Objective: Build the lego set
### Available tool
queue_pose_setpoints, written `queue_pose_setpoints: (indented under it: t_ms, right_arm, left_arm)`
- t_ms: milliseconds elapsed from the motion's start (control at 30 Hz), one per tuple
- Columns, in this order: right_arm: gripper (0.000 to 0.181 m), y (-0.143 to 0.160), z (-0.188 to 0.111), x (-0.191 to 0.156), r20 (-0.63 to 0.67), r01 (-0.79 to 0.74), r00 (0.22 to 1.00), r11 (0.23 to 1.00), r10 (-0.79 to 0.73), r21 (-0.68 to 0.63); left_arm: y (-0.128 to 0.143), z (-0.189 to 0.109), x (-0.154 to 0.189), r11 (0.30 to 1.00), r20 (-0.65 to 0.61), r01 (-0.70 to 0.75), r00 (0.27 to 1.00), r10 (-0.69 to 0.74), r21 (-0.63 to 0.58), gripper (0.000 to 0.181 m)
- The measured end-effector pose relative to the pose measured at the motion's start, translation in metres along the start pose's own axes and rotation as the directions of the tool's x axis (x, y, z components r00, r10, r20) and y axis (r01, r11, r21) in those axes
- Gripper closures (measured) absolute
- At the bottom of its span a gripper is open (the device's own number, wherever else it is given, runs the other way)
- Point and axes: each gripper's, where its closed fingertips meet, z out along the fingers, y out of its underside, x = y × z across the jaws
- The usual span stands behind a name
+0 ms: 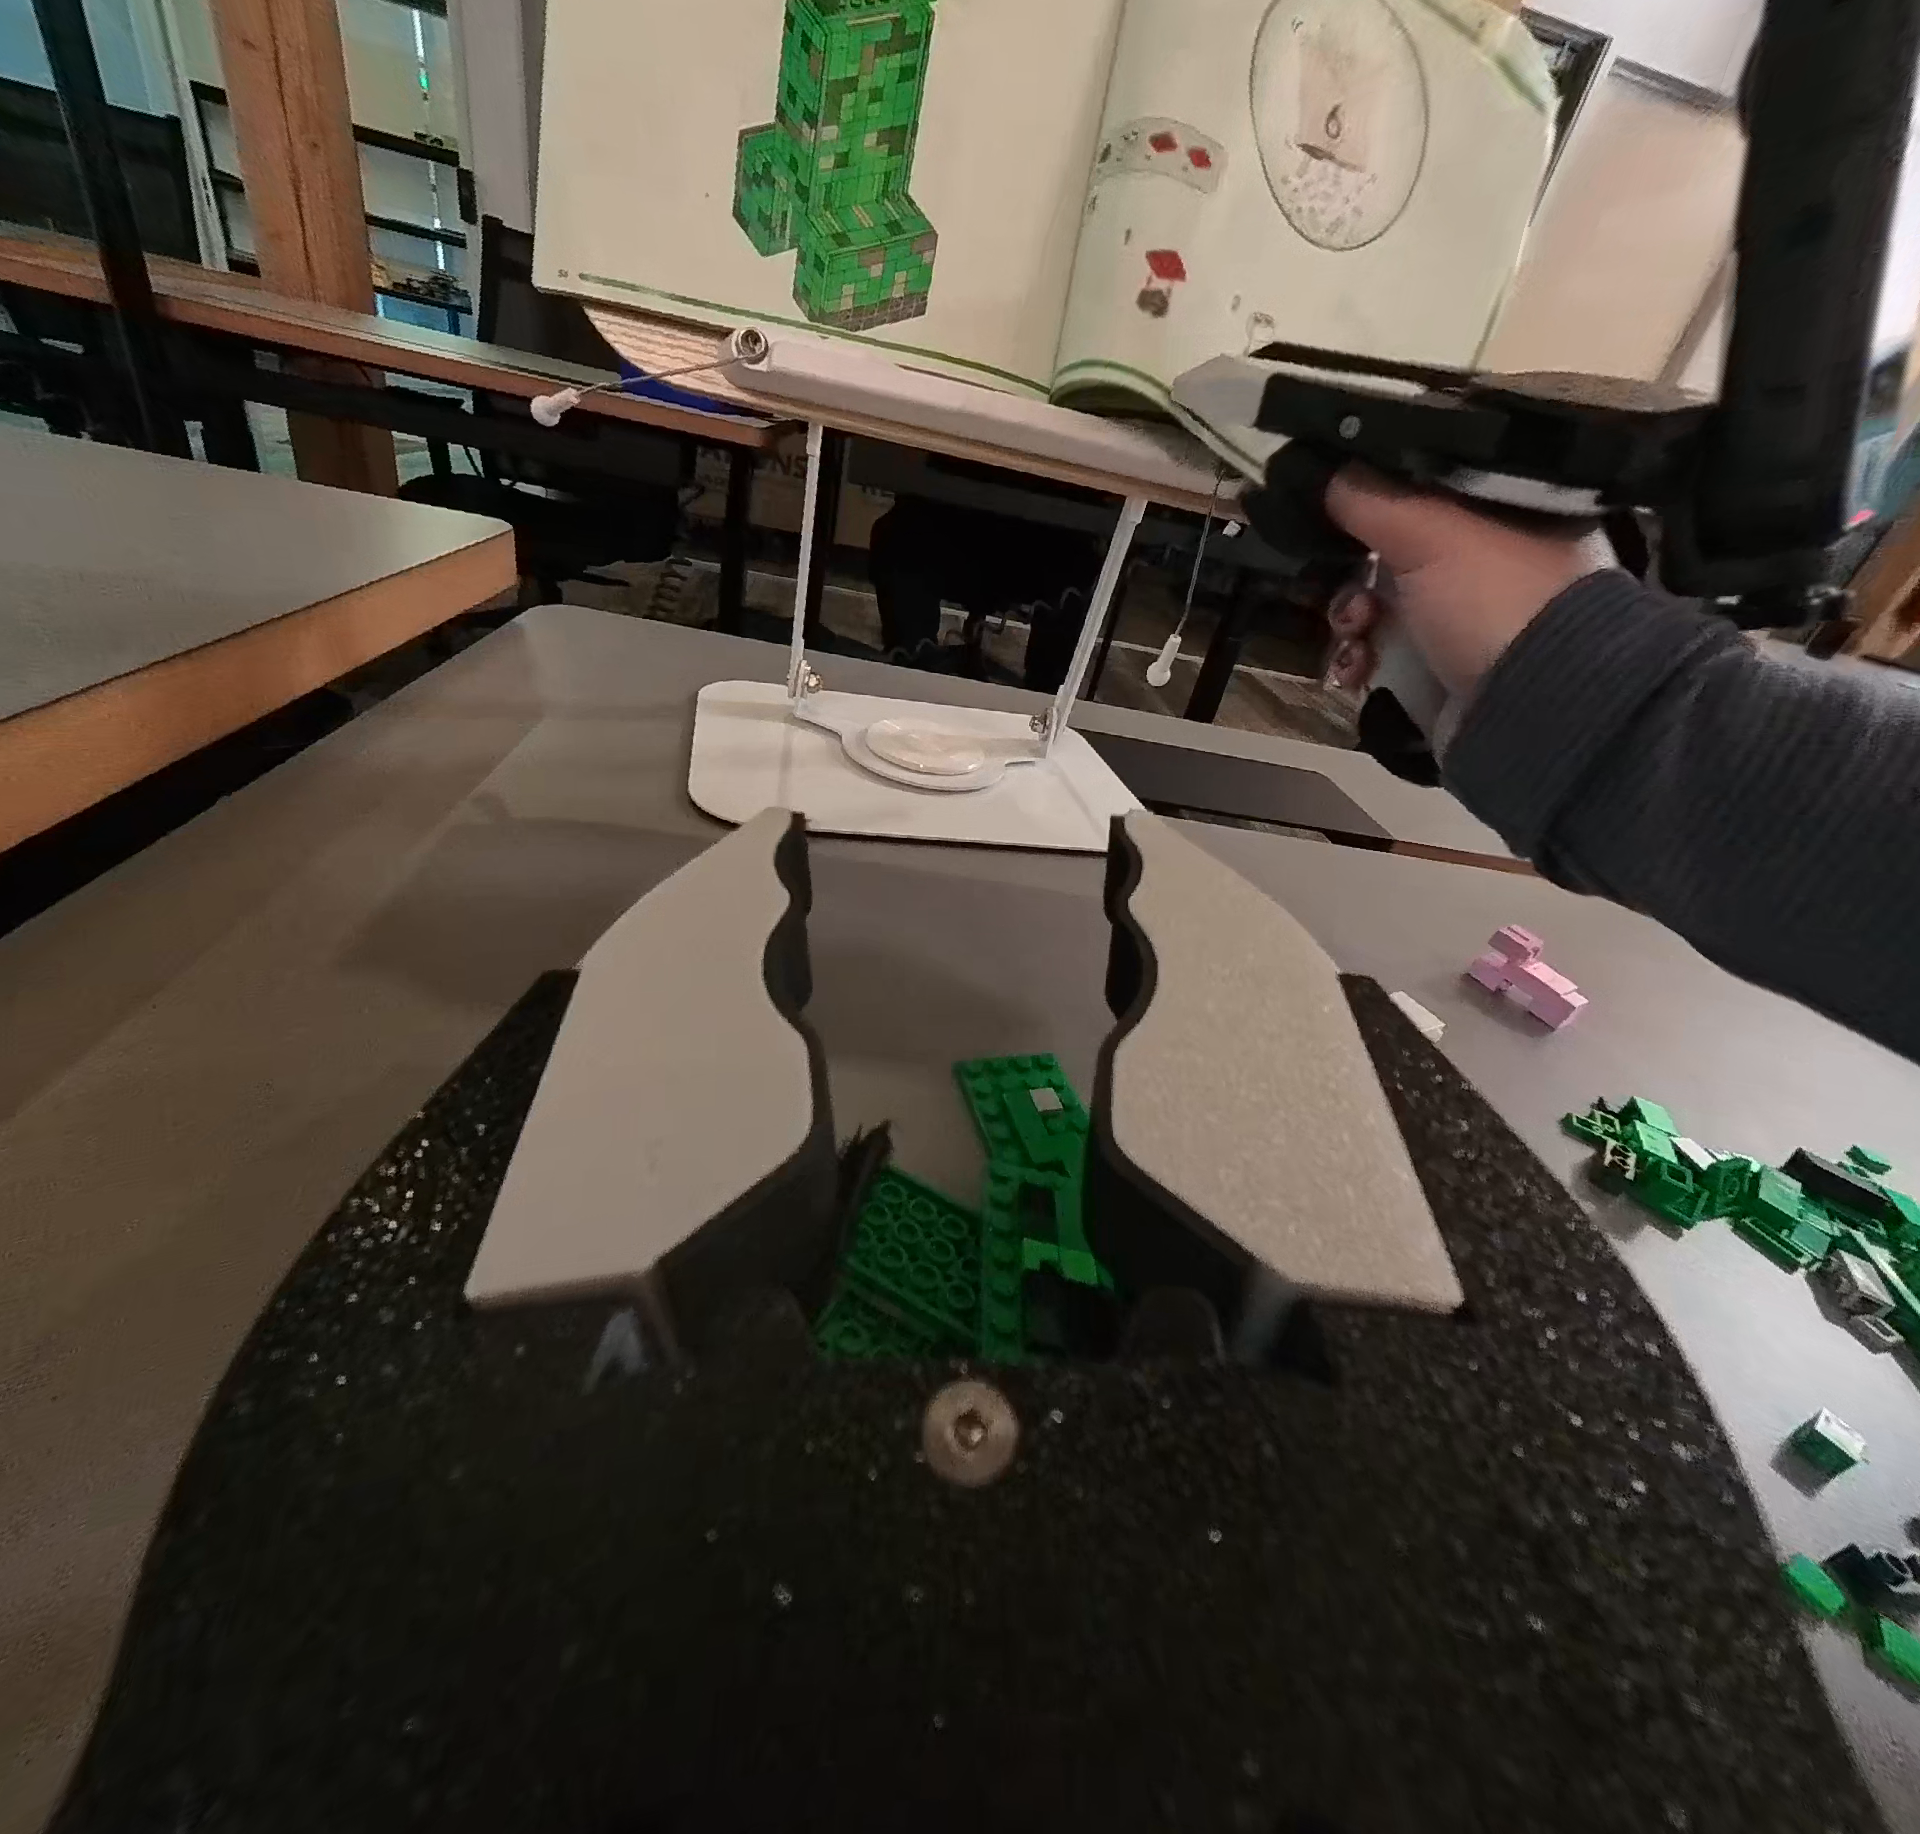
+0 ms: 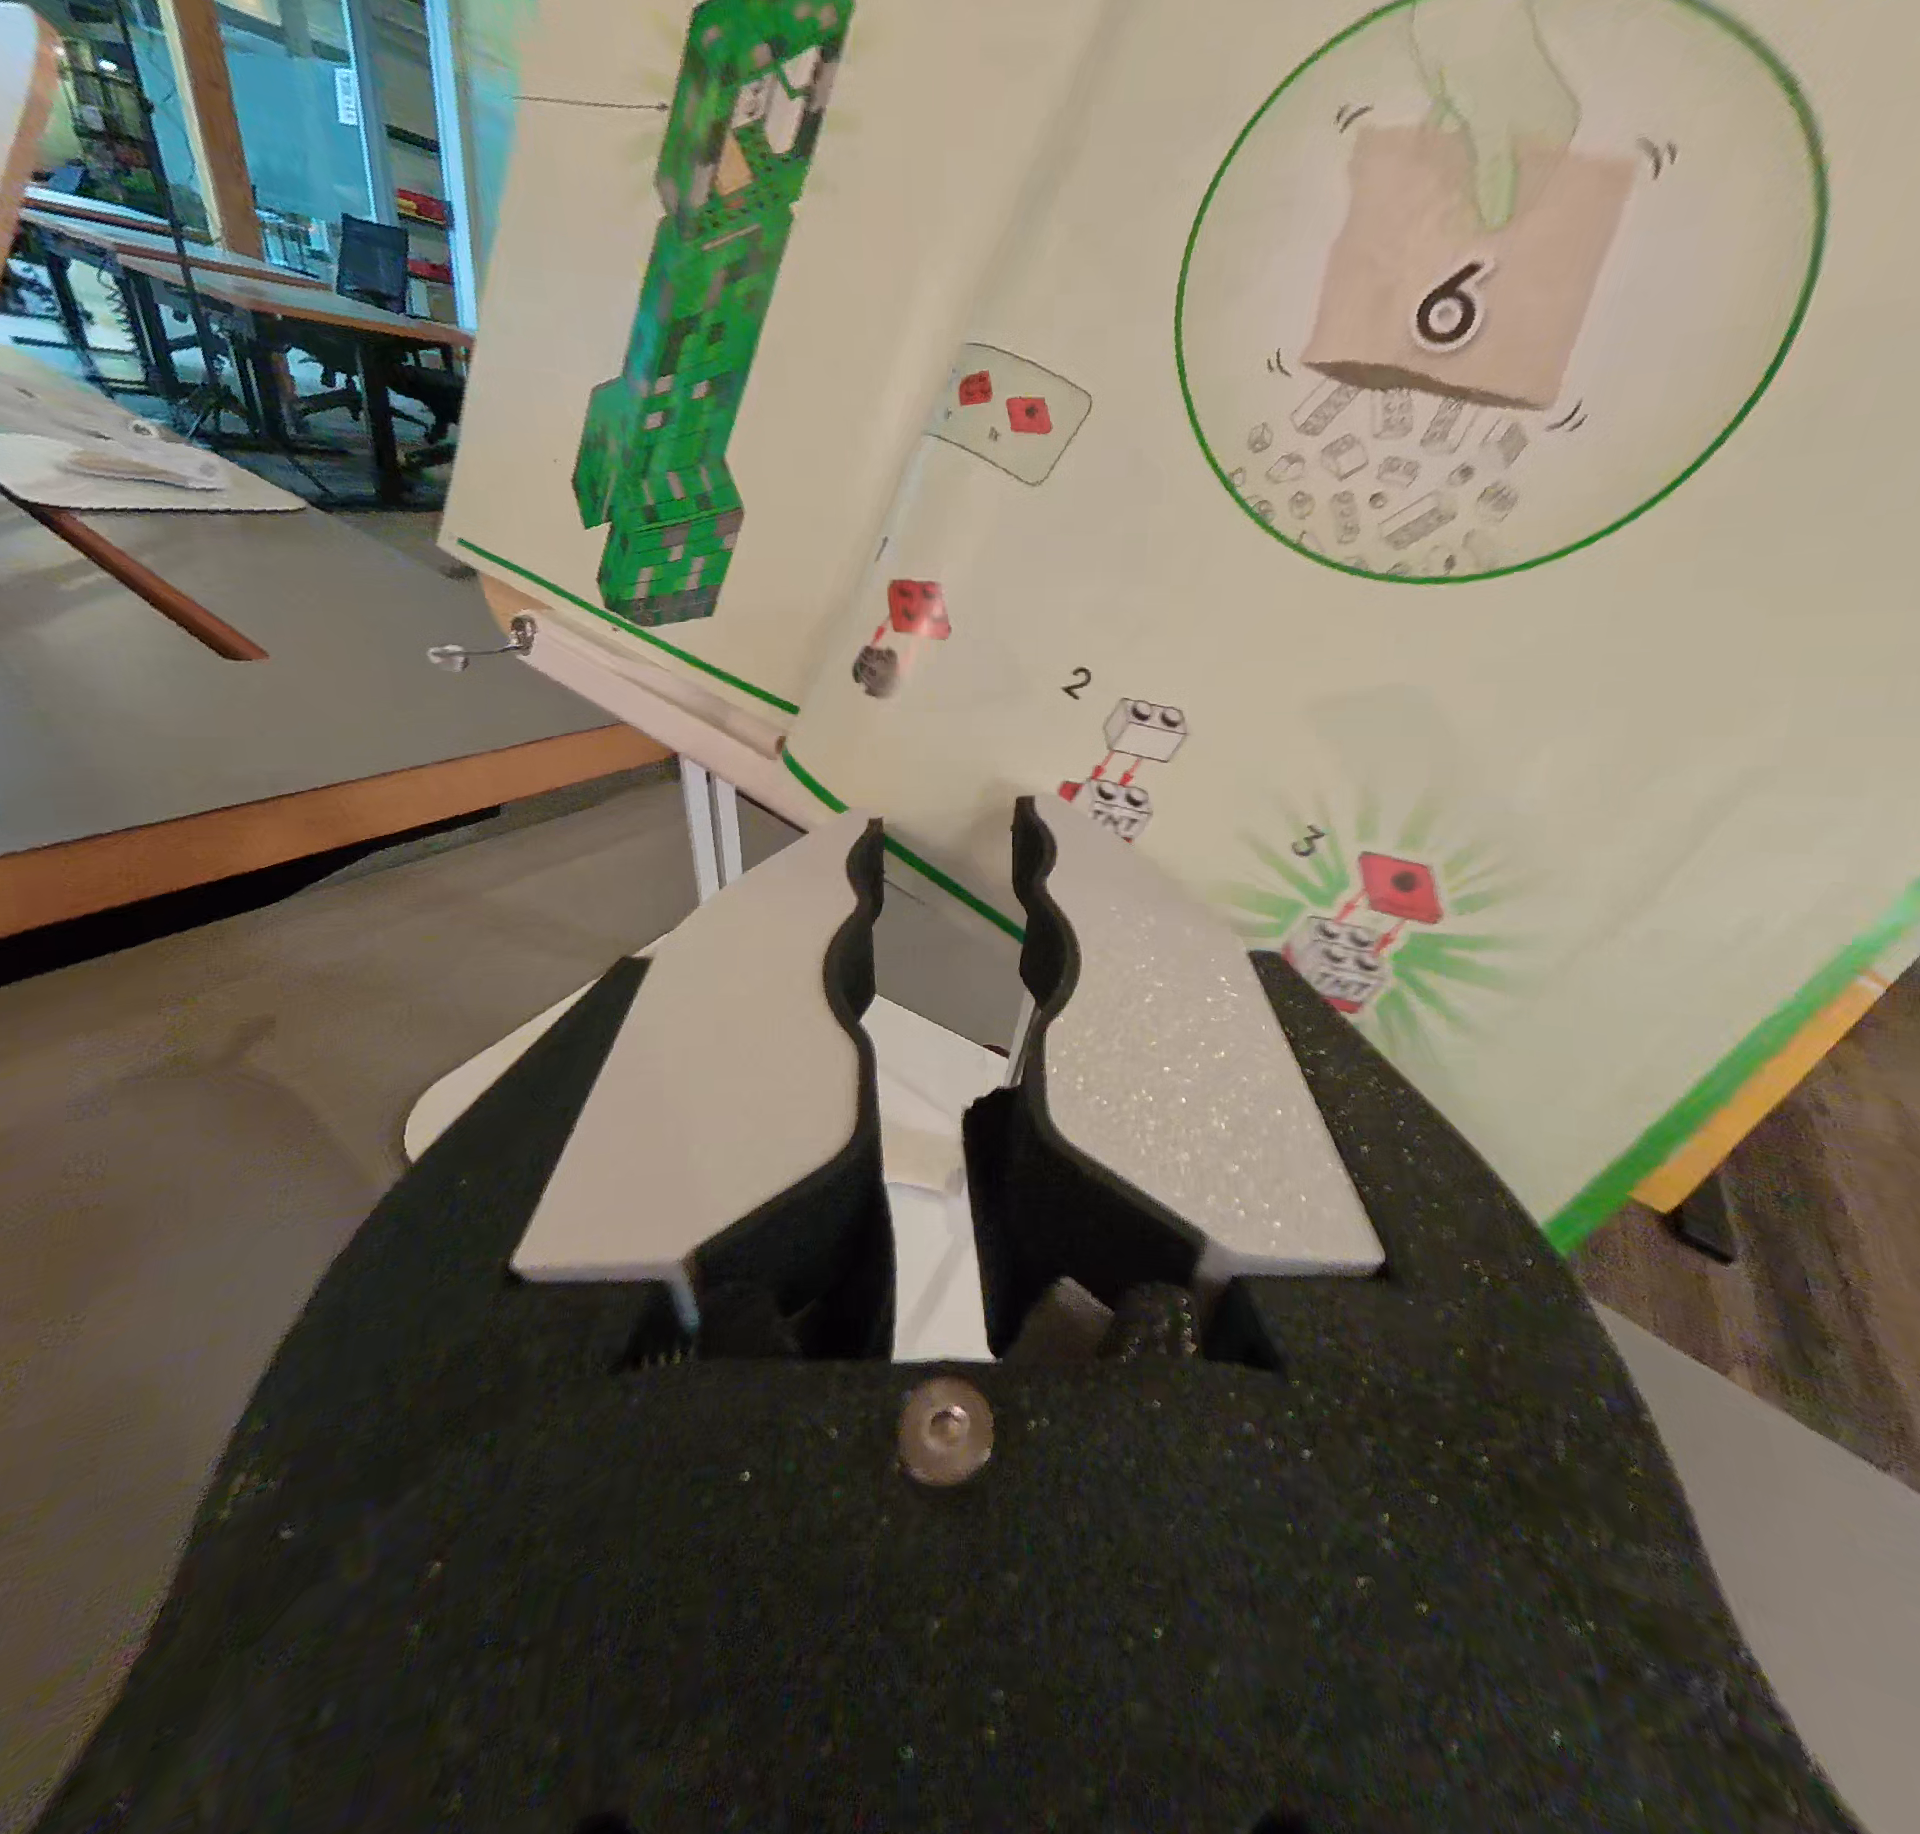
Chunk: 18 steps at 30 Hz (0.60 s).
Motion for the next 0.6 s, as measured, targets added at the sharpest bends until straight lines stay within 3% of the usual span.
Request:
queue_pose_setpoints:
  t_ms: [467, 600]
  right_arm:
    - [0.157, 0.004, -0.026, -0.01, 0.075, 0.084, 0.994, 0.996, -0.083, -0.005]
    - [0.156, -0.006, -0.054, -0.01, 0.109, 0.04, 0.993, 0.999, -0.041, 0.009]
  left_arm:
    - [0.002, 0.001, 0.002, 1.0, -0.008, -0.005, 1.0, 0.005, -0.014, 0.128]
    - [0.002, 0.001, 0.001, 1.0, -0.01, 0.0, 1.0, 0.0, -0.013, 0.128]
